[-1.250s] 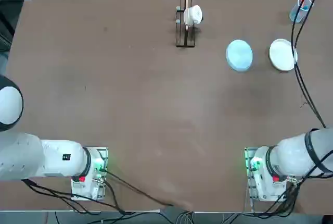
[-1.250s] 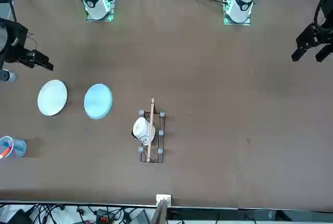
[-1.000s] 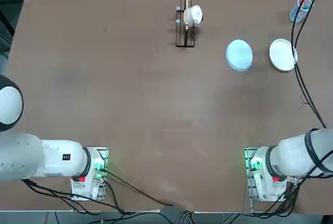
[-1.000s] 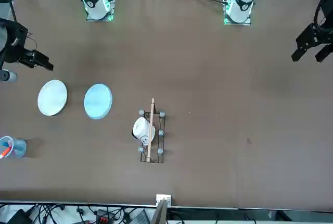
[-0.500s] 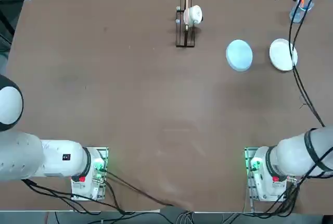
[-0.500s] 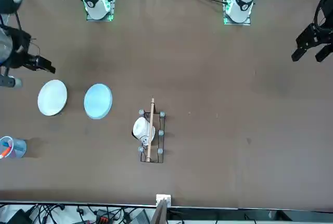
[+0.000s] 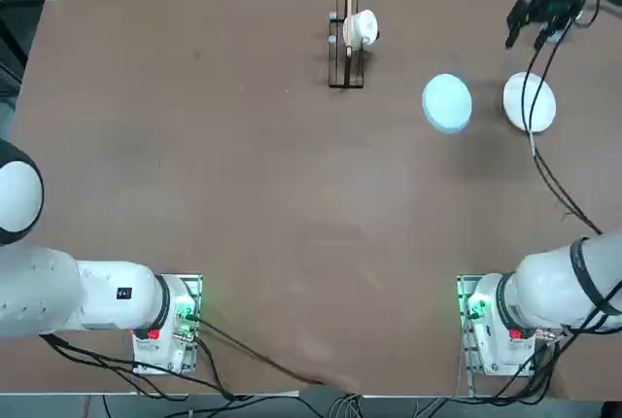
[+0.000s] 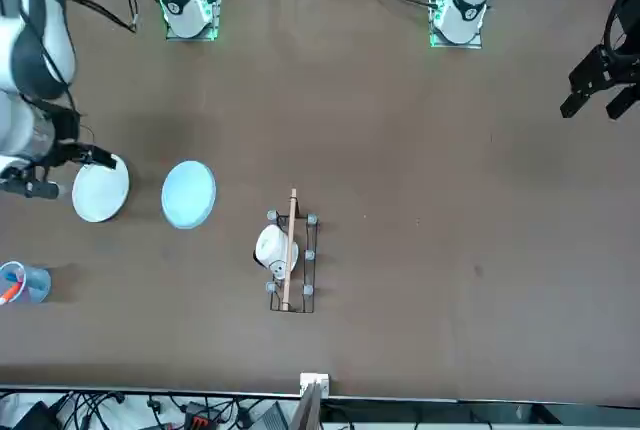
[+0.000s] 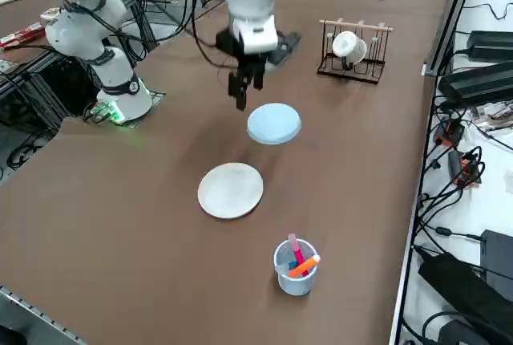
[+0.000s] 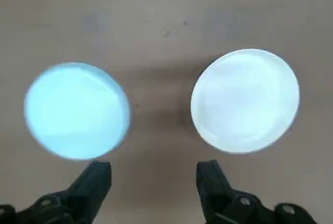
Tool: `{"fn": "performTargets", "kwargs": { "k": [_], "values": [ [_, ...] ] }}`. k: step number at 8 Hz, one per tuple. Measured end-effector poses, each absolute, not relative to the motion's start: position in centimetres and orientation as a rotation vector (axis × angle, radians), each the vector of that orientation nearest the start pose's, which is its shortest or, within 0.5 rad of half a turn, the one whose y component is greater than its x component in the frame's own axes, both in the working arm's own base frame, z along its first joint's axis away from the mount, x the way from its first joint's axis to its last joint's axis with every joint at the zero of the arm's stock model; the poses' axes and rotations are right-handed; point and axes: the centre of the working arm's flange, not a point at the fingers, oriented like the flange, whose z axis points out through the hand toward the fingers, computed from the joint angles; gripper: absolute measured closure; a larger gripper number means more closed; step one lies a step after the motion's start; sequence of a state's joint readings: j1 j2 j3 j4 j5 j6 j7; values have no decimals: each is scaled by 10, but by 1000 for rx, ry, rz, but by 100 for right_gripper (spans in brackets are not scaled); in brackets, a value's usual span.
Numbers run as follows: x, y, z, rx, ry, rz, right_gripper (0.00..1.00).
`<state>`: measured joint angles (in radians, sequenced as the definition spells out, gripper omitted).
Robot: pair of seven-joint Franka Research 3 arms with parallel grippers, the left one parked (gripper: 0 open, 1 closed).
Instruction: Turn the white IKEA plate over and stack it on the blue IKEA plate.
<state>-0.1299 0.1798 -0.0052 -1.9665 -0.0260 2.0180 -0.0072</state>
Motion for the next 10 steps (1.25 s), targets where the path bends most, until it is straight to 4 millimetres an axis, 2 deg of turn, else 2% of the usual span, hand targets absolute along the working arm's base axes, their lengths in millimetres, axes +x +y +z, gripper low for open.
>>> {"fn": "performTargets", "kwargs": {
  "k": [2,3,5,7,9,10],
  "values": [
    [549,-97,296,-3142,115,178,0],
    [544,-105,265,-3138,75,181,0],
    [543,-120,223,-3135,29,169,0],
    [541,-122,195,-3133,-3,185,4],
    [541,-121,186,-3145,-53,208,14],
    [543,-122,188,-3153,-69,202,38]
  ]
}}
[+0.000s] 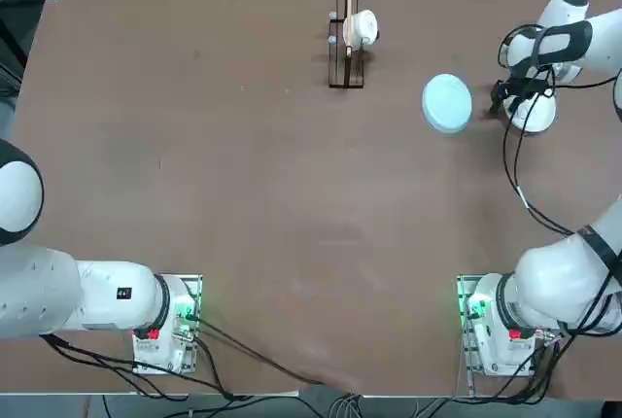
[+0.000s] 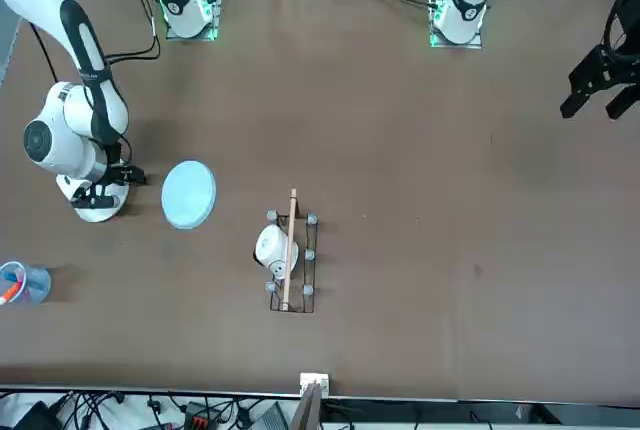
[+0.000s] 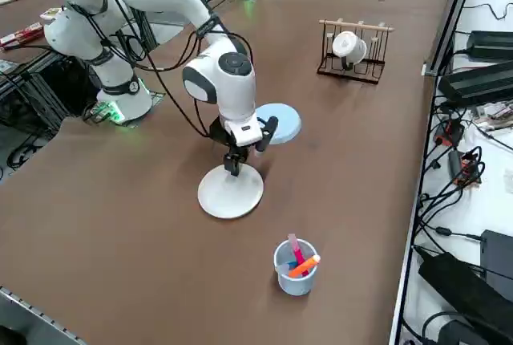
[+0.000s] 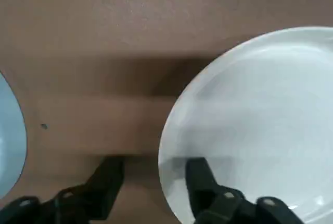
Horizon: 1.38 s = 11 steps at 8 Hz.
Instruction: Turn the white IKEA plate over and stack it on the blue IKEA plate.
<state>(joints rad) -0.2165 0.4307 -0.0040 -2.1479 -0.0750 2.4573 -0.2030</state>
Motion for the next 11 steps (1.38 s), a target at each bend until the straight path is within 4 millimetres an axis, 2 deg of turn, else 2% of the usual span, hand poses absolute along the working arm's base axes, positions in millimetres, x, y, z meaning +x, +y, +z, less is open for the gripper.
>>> {"fn": "performTargets", "kwargs": {
  "k": [2,4,5,7,8,10,11],
  "values": [
    [546,-122,193,-3161,-90,187,77],
    [548,-123,196,-3164,-98,181,93],
    [549,-123,200,-3165,-101,181,96],
    [556,-119,208,-3154,-117,247,96],
    [565,-116,221,-3146,-126,295,96],
    [589,-106,267,-3129,-155,399,96],
    [601,-96,298,-3114,-169,447,97]
  ]
}}
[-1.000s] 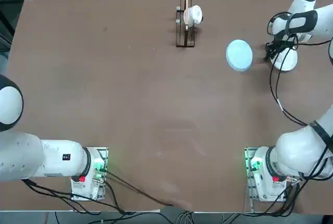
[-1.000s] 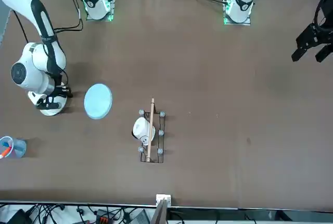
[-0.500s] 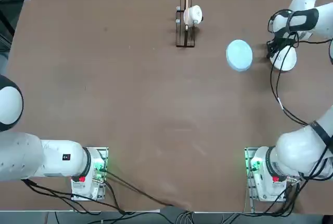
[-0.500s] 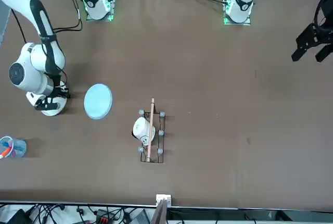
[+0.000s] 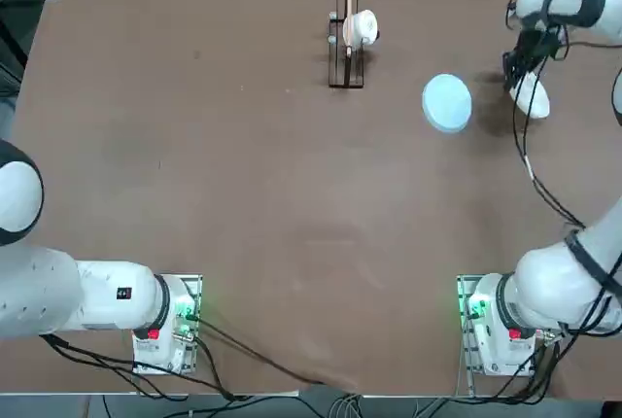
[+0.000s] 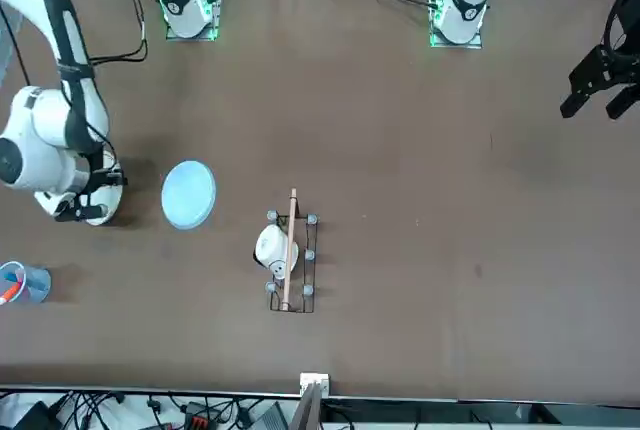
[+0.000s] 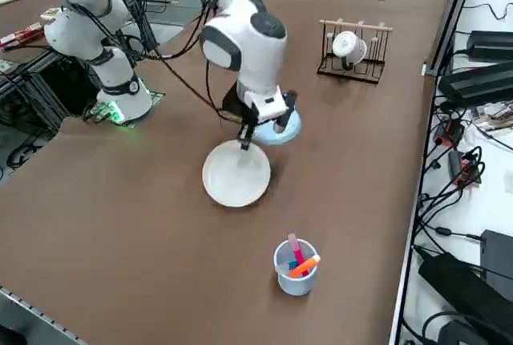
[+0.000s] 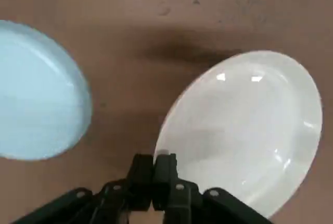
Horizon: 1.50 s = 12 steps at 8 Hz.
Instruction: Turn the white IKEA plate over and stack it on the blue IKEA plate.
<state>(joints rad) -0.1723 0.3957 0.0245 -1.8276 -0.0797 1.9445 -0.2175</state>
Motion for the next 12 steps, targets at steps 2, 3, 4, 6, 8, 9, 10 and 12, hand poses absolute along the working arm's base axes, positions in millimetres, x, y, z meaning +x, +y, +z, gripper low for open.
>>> {"fn": "performTargets", "kwargs": {
  "k": [2,3,4,6,8,9,10,12],
  "values": [
    [619,-63,367,-2991,-149,453,97],
    [623,-46,395,-2875,-122,434,97],
    [624,-31,412,-2732,-122,400,97],
    [627,-9,423,-2498,-137,333,97],
    [632,11,423,-2273,-185,257,97],
    [633,18,414,-2177,-217,229,97],
    [632,24,400,-2078,-266,188,97],
    [622,30,350,-1873,-362,115,97]
  ]
}}
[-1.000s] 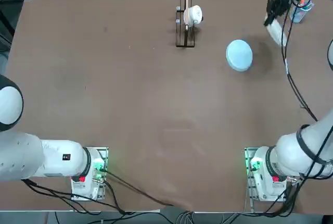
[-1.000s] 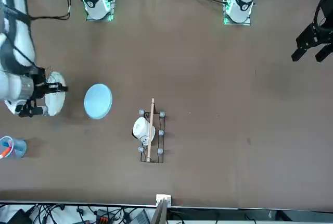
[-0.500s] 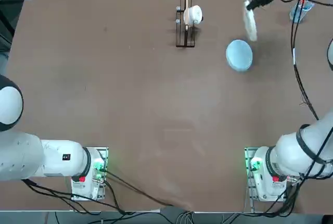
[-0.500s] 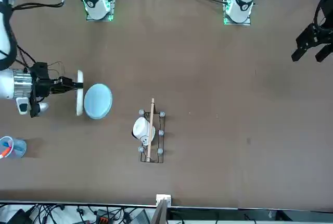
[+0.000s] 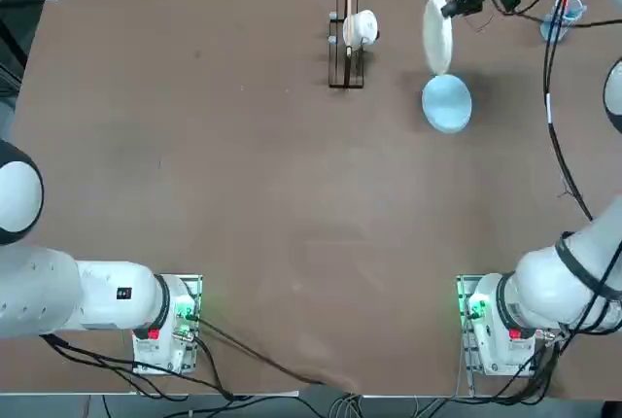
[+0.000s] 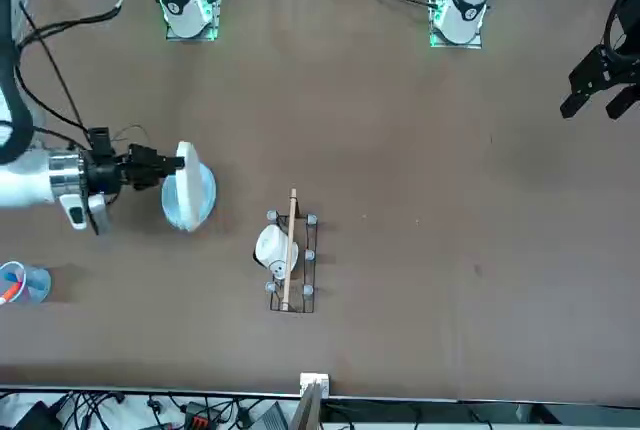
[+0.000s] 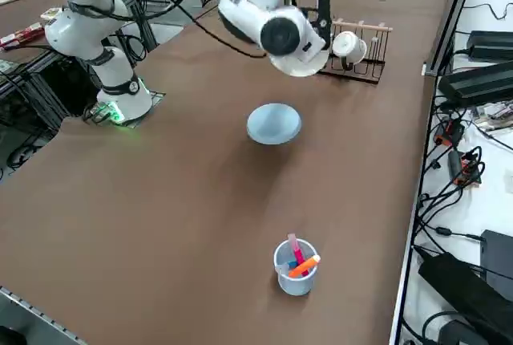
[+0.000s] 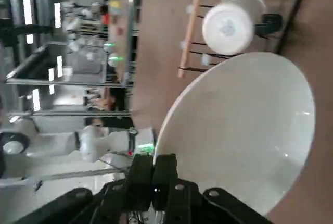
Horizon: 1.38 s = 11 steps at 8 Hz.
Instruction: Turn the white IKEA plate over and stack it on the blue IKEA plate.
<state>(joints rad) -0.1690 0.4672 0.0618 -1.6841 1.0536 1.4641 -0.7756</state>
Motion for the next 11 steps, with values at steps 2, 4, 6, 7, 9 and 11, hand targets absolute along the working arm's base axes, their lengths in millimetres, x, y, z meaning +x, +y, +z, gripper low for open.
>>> {"fn": "performTargets", "kwargs": {
  "k": [2,4,6,7,9,11],
  "values": [
    [605,19,285,-1739,-449,46,97],
    [590,4,225,-1641,-496,-7,97],
    [581,-7,189,-1598,-495,-30,97],
    [581,-10,185,-1596,-495,-34,97],
    [580,-19,181,-1600,-516,-52,97],
    [574,-38,175,-1553,-533,-97,97]
  ]
}}
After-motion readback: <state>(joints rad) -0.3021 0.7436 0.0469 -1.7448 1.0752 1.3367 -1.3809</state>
